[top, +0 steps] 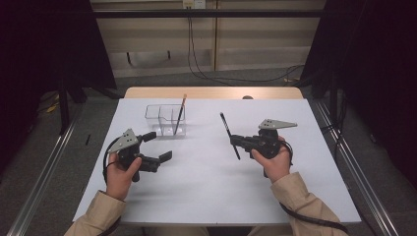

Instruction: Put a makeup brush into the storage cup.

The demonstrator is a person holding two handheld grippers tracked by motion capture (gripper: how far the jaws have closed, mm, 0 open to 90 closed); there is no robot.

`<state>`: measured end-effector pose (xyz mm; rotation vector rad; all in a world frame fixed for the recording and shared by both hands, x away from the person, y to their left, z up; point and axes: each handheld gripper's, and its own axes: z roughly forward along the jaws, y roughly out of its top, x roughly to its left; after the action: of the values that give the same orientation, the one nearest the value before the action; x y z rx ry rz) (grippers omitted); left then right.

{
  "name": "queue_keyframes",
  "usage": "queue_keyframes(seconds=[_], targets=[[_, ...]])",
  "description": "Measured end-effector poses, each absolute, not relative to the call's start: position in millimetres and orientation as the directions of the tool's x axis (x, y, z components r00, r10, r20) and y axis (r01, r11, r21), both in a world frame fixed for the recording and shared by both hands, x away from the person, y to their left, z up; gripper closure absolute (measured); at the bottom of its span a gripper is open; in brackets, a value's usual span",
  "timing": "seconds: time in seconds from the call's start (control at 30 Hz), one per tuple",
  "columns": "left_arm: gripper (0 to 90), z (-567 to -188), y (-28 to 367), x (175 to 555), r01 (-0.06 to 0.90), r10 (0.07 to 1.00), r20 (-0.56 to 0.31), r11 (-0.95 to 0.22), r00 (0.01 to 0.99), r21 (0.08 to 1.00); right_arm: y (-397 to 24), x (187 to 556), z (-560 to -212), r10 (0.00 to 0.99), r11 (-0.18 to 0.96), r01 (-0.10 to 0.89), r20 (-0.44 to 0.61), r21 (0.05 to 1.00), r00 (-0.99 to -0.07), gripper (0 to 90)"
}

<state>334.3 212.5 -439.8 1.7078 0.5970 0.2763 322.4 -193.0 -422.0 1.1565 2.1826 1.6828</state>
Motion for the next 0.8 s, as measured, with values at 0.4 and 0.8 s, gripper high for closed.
queue_keyframes(seconds=[0.4,0.8], targets=[[0.0,-431,187,338,0.250,0.478,-0.174,-0.100,0.861,0.963,-188,319,-419,0.626,0.074,0.463,0.320,0.883,-0.711,84.7],[0.0,-426,159,347,0.353,0.444,-0.314,-0.005,0.839,0.936,-186,318,-419,0.620,0.083,0.459,0.315,0.885,-0.719,84.7]])
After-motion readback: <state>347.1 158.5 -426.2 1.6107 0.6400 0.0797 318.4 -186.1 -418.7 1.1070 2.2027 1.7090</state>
